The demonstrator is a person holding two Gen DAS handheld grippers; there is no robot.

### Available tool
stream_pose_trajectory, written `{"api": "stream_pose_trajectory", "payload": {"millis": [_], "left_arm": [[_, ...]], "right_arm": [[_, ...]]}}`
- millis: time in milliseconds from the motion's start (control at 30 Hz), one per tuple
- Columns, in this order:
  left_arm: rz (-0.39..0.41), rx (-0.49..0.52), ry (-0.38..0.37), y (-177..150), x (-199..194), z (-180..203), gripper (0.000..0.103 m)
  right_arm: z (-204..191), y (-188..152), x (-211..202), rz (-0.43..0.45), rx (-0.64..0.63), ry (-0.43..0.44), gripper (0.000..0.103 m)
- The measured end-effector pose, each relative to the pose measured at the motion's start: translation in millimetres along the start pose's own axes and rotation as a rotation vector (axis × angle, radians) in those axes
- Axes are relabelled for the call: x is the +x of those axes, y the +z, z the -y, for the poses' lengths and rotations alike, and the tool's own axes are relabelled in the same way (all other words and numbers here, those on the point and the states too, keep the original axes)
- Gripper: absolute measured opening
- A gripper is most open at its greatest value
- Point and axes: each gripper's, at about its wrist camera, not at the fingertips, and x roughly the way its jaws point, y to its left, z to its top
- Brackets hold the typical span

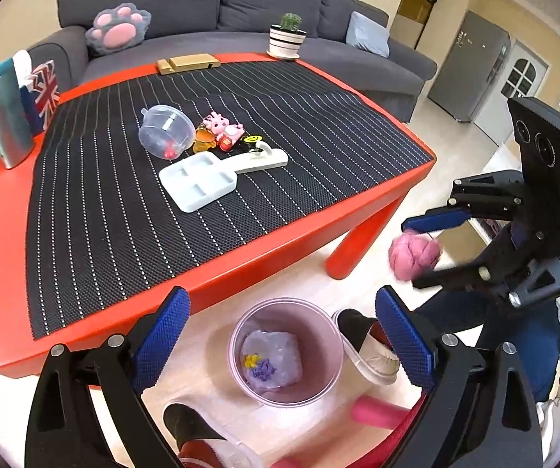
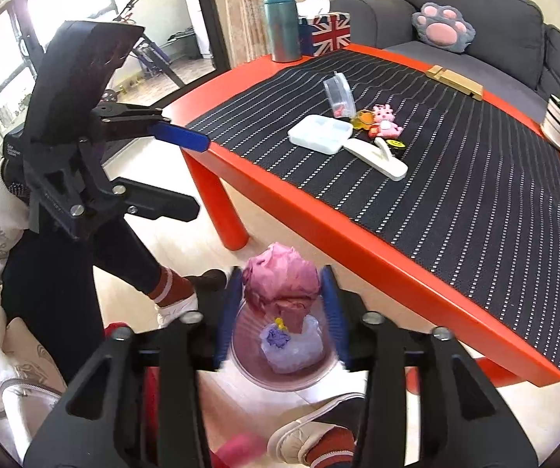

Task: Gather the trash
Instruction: 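Lower the duck and paper over the wastebasket and open both grippers, then move both grippers back toward the table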

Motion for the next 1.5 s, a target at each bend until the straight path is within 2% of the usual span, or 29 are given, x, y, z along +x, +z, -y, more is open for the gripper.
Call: {"api": "stream_pose_trajectory", "payload": {"millis": [33, 133, 233, 333, 500, 967, 1233, 1500], "left_arm": [[0.001, -0.001, 0.001, 0.1, -0.2, -0.3, 0.092], [0.002, -0.002, 0.001, -0.5, -1.0, -0.6, 0.092], [0.0, -0.002, 0.002, -0.3, -0.9, -0.6, 0.092], [-0.003, -0.001, 0.002, -0.7, -0.4, -0.5, 0.092], [-0.01, 0.0, 0.001, -0.3, 1.4, -0.2, 0.092], [0.003, -0.025, 0.004, 3.4, 0.8, -8.3, 0.092], [0.019, -0.041, 0.026, 14.6, -3.8, -19.9, 0.092], [0.051, -0.042, 0.077, 39.5, -13.9, -35.1, 0.092]], "right_arm": [[0.3, 0.0, -0.4, 0.003, 0.005, 0.003, 0.069], [2.6, 0.1, -0.7, 0.007, 0.021, 0.004, 0.079], [4.5, -0.1, -0.3, 0.009, 0.033, 0.003, 0.088], [5.6, -0.2, 0.4, 0.008, 0.039, -0.001, 0.092], [7.6, -0.3, 1.9, 0.004, 0.048, -0.01, 0.094], [18.5, 6.8, -2.3, 0.039, 0.09, -0.033, 0.095], [27.6, 30.1, -5.8, 0.061, 0.07, -0.068, 0.095], [42.1, 61.5, -8.8, 0.081, 0.059, -0.111, 0.095]]}}
